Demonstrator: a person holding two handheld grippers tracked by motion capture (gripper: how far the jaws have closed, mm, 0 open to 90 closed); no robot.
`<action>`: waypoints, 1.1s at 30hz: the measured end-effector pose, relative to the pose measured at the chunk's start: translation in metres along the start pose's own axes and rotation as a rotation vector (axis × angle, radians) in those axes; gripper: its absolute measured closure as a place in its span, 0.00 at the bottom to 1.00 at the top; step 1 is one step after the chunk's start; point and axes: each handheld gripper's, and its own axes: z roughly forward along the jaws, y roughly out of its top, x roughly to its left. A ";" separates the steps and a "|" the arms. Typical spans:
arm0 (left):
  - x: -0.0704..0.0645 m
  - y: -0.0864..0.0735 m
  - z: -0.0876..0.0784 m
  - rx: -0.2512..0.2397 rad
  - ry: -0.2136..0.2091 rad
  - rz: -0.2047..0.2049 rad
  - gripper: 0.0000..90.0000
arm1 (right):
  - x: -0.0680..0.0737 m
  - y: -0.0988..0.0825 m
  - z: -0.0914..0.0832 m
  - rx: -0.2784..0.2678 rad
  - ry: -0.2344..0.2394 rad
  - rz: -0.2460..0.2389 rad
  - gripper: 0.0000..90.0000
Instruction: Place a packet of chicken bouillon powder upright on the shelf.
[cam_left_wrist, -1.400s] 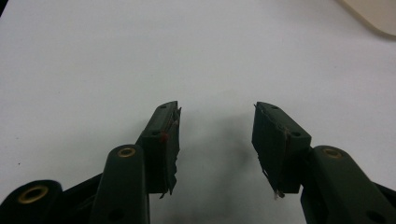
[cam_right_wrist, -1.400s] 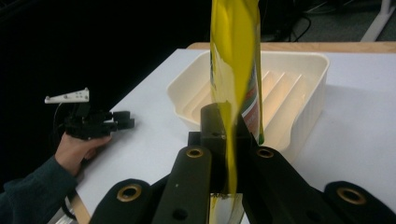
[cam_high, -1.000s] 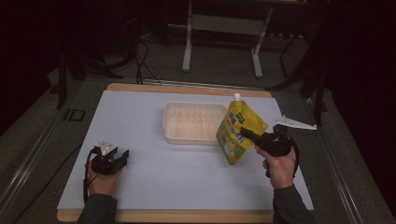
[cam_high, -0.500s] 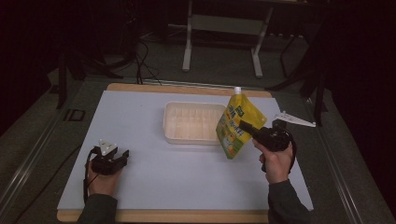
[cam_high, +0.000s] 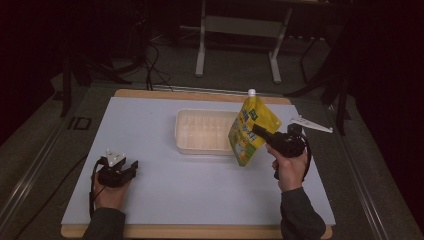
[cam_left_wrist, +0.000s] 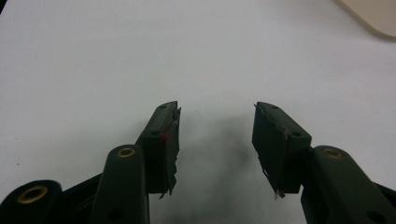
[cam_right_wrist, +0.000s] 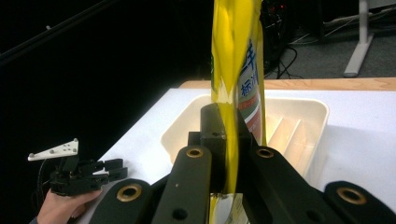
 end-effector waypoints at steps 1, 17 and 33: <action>0.000 0.000 0.000 0.000 -0.001 0.000 0.56 | 0.000 0.000 0.001 0.000 -0.002 0.002 1.00; 0.000 0.000 0.000 0.000 -0.002 0.001 0.56 | -0.002 0.001 0.015 -0.026 -0.041 -0.003 1.00; 0.000 0.000 0.000 0.000 -0.001 0.001 0.56 | -0.002 -0.002 0.025 -0.059 -0.074 -0.010 1.00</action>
